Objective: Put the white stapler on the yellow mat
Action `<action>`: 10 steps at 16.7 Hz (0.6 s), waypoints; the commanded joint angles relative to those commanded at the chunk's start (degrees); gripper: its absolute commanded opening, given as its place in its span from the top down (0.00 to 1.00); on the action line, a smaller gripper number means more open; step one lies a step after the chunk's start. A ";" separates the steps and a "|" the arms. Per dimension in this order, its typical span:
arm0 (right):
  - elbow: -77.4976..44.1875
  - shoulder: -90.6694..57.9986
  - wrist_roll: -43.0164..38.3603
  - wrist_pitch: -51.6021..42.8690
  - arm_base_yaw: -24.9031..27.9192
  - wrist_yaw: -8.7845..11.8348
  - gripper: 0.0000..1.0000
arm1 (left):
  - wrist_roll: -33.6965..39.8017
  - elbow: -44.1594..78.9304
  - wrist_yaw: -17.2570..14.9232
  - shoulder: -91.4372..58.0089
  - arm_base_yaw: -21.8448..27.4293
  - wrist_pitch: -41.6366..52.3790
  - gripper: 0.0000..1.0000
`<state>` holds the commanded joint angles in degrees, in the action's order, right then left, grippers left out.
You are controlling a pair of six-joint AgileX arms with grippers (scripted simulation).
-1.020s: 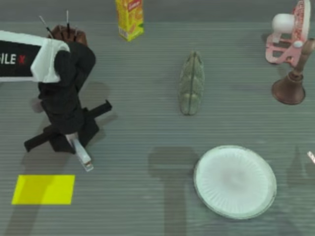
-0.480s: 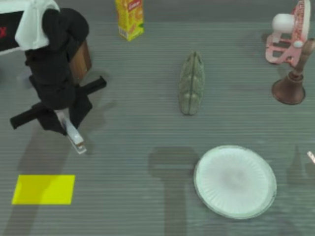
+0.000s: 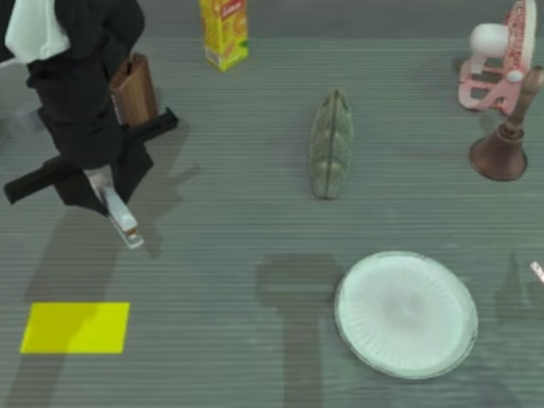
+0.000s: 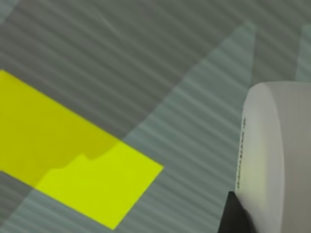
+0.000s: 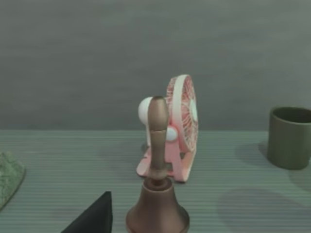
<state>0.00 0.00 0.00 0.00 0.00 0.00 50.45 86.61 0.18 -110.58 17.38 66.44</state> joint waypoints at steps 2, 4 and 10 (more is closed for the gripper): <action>0.00 0.00 0.00 0.00 0.00 0.00 0.00 | 1.98 -0.81 0.00 0.79 -0.42 0.09 1.00; 0.00 0.00 0.00 0.00 0.00 0.00 0.00 | 6.39 -2.53 0.00 2.48 -1.30 0.23 1.00; 0.00 0.00 0.00 0.00 0.00 0.00 0.00 | 29.08 -11.91 0.01 11.11 -5.25 0.54 1.00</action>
<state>0.00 0.00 0.00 0.00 0.00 0.00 79.53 74.70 0.19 -99.47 12.13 66.98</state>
